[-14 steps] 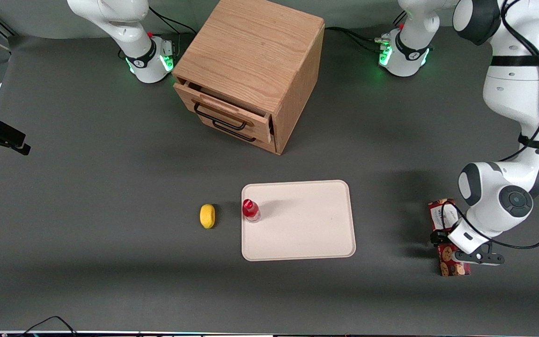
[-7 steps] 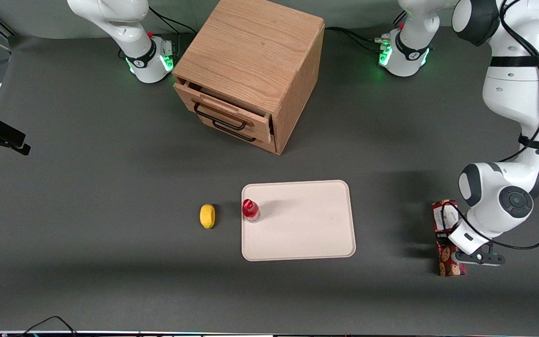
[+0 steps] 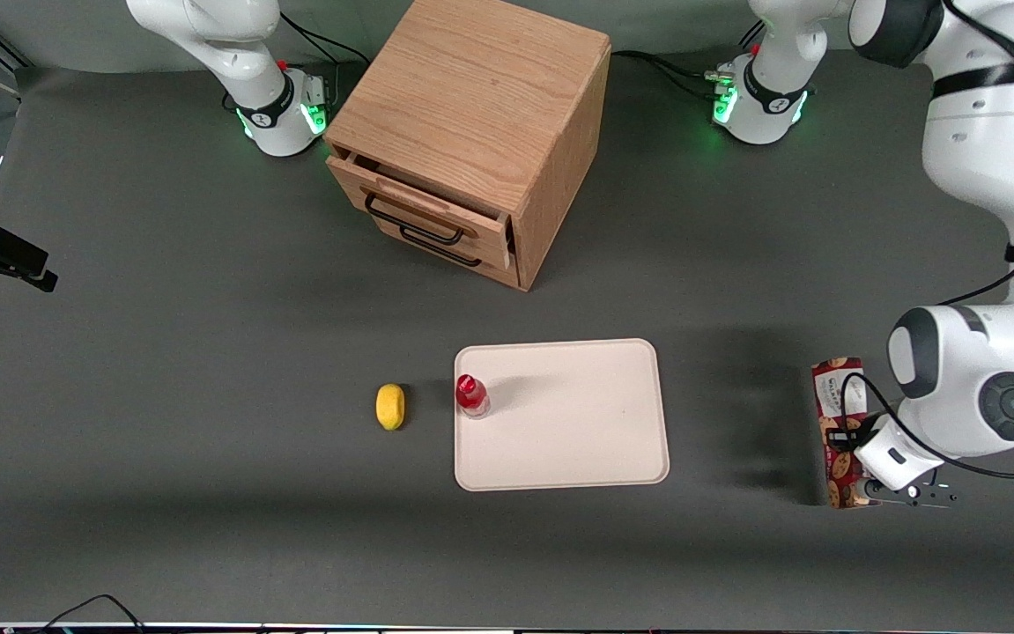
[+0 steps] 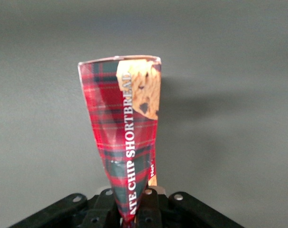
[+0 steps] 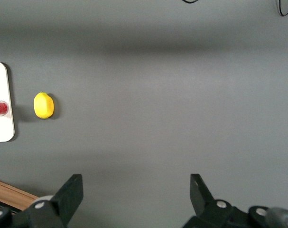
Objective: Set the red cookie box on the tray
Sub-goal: 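Lift the box and carry it over the white tray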
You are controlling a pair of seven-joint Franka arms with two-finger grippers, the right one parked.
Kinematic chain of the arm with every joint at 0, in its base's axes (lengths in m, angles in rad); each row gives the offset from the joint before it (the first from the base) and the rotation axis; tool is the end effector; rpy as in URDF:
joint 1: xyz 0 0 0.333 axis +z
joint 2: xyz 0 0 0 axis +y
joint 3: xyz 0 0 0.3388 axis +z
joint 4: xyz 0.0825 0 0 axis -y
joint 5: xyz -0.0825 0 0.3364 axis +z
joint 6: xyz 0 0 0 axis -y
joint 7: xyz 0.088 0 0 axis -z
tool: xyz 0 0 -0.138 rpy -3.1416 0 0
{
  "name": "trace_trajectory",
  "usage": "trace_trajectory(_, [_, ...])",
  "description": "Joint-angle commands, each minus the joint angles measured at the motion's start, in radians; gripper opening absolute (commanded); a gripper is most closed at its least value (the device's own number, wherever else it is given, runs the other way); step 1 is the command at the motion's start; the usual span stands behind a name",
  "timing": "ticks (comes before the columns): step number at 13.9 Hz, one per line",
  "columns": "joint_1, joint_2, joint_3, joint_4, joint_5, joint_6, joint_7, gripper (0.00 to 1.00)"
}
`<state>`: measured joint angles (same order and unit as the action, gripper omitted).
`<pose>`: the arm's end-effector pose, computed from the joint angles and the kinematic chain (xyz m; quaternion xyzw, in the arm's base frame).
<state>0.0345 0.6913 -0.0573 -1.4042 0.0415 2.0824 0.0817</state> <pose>0.6983 -0.0045 0.3057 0.9984 -0.0560 -0.0059 0.0004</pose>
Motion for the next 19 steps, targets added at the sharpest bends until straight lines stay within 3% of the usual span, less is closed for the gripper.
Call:
trace_trajectory(1, [-0.021,-0.062,-0.051,0.071,-0.012,-0.161,-0.06,0.0])
trace_trajectory(5, [-0.057,-0.081,-0.195,0.188,-0.011,-0.317,-0.31,0.0])
trace_trajectory(9, [-0.125,-0.073,-0.283,0.185,0.011,-0.295,-0.558,0.0])
trace_trajectory(12, [-0.182,-0.069,-0.309,0.083,0.148,-0.152,-0.686,0.0])
trace_trajectory(15, [-0.186,-0.065,-0.309,-0.085,0.199,0.072,-0.708,0.0])
trace_trajectory(19, [-0.188,-0.035,-0.302,-0.206,0.294,0.234,-0.766,0.0])
